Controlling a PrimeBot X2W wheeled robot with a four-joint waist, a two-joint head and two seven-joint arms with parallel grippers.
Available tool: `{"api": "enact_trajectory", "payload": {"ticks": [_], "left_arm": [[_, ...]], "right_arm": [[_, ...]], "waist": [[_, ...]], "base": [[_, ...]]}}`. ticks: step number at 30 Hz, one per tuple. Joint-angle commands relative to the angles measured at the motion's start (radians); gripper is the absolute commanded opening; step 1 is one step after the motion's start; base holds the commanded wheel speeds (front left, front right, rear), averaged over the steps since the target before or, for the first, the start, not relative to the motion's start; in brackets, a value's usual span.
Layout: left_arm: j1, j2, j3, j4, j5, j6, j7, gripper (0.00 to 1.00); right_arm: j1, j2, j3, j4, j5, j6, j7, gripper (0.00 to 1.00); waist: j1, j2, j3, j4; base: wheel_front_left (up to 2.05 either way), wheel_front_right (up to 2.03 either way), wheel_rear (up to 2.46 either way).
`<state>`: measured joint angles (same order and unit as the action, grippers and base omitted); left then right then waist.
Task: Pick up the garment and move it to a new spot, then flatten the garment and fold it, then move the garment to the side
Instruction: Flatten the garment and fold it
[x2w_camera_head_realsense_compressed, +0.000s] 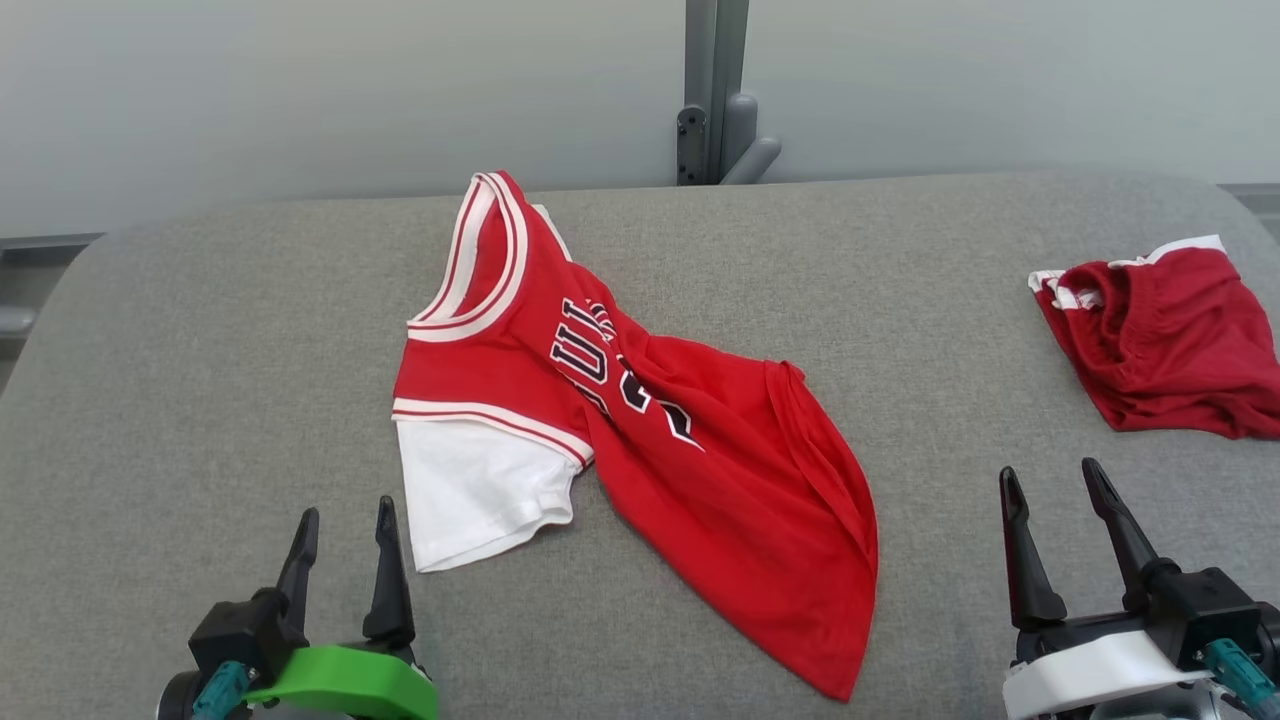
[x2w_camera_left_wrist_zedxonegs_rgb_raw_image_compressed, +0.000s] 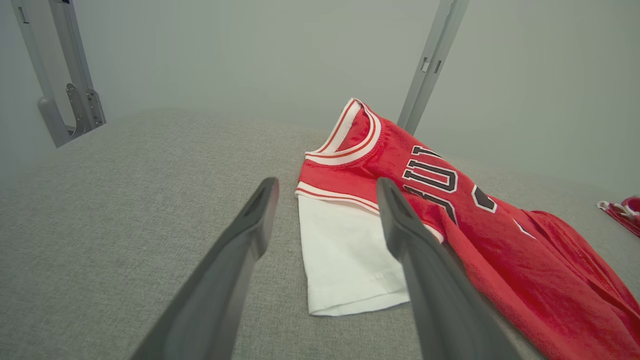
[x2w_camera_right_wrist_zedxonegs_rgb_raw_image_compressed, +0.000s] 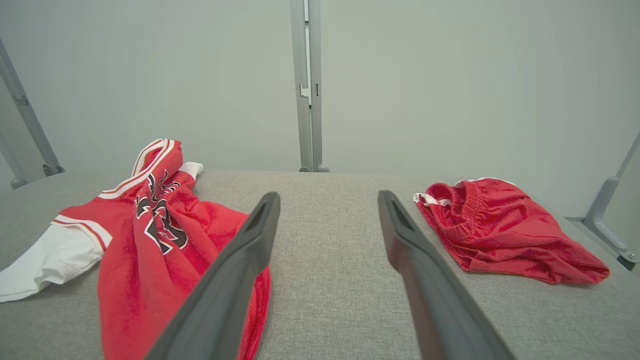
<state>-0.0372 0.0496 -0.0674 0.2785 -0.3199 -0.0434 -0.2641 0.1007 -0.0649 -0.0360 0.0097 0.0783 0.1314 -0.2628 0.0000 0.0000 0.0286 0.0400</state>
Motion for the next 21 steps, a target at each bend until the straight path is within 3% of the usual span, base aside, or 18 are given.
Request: {"api": "enact_trajectory", "payload": {"ticks": [1, 21], "left_arm": [[0.028, 0.002, -0.01, -0.012, 0.007, 0.005, 0.0, 1.0], [0.099, 0.002, -0.048, -0.043, -0.012, 0.002, 0.0, 1.0]], "right_arm": [[0.017, 0.005, -0.002, -0.008, -0.006, -0.002, -0.003, 1.0], [0.028, 0.014, 0.056, 0.021, 0.06, -0.002, -0.003, 1.0]], "waist": [[0.0, 0.0, -0.044, 0.009], [0.0, 0.0, -0.088, -0.013]], "base": [[0.0, 0.0, 0.0], [0.0, 0.0, 0.0]]}}
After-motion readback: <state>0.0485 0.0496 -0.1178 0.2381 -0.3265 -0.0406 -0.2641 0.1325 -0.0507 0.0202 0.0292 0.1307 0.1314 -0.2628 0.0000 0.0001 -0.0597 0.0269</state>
